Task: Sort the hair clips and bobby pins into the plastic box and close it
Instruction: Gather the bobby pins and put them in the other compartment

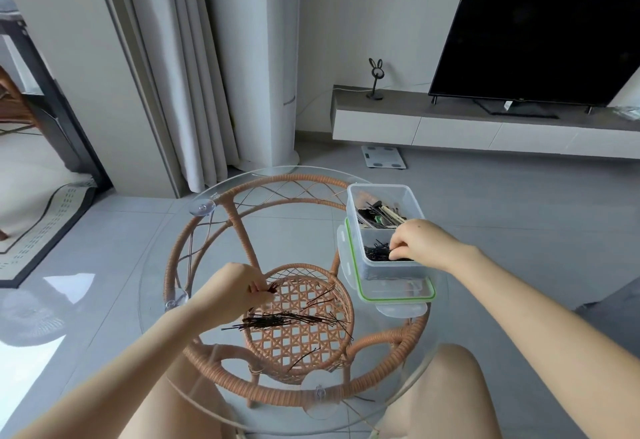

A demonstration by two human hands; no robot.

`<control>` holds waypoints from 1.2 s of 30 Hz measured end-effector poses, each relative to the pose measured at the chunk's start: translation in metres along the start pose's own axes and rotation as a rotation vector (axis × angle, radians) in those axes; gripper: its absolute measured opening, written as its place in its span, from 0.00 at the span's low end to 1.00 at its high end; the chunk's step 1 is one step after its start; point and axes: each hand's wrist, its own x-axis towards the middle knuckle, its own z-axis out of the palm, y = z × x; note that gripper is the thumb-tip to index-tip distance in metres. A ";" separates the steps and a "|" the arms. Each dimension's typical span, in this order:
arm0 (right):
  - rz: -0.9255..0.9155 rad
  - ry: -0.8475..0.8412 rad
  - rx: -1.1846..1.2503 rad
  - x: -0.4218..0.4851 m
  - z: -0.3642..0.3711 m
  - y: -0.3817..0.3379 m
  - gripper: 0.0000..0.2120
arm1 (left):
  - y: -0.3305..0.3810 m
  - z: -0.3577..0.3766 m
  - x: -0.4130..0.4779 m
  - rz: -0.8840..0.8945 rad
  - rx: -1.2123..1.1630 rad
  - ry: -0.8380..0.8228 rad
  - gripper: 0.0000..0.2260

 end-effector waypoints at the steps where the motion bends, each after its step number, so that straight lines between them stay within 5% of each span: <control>1: -0.006 -0.002 0.003 0.001 0.003 0.000 0.08 | 0.000 -0.003 0.001 -0.004 -0.006 0.010 0.12; 10: 0.019 0.231 0.051 -0.012 -0.008 0.016 0.10 | 0.047 -0.034 0.027 0.098 -0.070 0.079 0.12; 16: 0.081 0.444 -0.031 -0.035 -0.007 0.026 0.11 | 0.128 -0.026 0.081 0.269 -0.069 0.027 0.12; 22: 0.157 0.479 -0.053 -0.048 -0.009 0.033 0.10 | 0.180 0.008 0.131 0.293 0.130 -0.107 0.16; 26: 0.171 0.492 -0.036 -0.051 -0.006 0.037 0.10 | 0.180 0.013 0.137 0.302 0.088 -0.164 0.21; 30: 0.153 0.542 0.016 -0.049 -0.005 0.029 0.09 | 0.161 0.001 0.134 0.320 -0.010 -0.079 0.10; 36: 0.116 0.560 0.040 -0.040 -0.008 0.004 0.09 | 0.153 -0.011 0.125 0.321 -0.042 -0.013 0.09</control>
